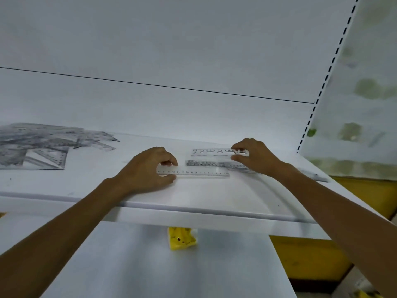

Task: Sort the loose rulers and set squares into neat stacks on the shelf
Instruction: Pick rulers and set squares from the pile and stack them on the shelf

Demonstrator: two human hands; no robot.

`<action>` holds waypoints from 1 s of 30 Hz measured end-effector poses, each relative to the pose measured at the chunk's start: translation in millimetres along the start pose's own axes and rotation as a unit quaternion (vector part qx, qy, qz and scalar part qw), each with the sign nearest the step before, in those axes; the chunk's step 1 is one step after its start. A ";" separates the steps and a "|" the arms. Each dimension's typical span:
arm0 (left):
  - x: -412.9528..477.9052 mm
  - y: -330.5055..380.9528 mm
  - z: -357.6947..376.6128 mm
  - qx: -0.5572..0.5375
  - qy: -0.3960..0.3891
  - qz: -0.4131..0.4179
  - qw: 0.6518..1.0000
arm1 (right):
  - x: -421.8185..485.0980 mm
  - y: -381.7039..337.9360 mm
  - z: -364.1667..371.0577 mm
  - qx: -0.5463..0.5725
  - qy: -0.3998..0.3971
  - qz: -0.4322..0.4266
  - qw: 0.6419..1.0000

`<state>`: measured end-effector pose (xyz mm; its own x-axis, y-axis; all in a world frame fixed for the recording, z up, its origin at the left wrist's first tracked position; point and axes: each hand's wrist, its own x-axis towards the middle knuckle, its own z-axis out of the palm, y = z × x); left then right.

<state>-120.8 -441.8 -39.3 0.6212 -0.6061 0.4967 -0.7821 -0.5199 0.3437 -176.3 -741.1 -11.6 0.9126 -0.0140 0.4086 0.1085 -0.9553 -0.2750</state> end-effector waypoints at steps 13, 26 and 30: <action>-6.6 15.5 0.7 0.018 0.004 -0.014 1.000 | -0.9 11.1 18.3 0.039 -0.062 -0.012 0.997; -14.9 6.7 -3.7 0.014 0.022 -0.043 0.999 | -4.7 8.3 22.6 -0.002 -0.053 0.000 0.999; -11.3 2.2 -1.9 -0.009 0.039 -0.064 0.997 | -25.8 -1.3 11.6 -0.028 0.021 0.027 0.999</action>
<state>-129.7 -434.9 -42.6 0.7103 -0.4864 0.5088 -0.6982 -0.5785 0.4218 -195.4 -736.0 -32.0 0.8994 -0.0765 0.4304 0.0364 -0.9680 -0.2482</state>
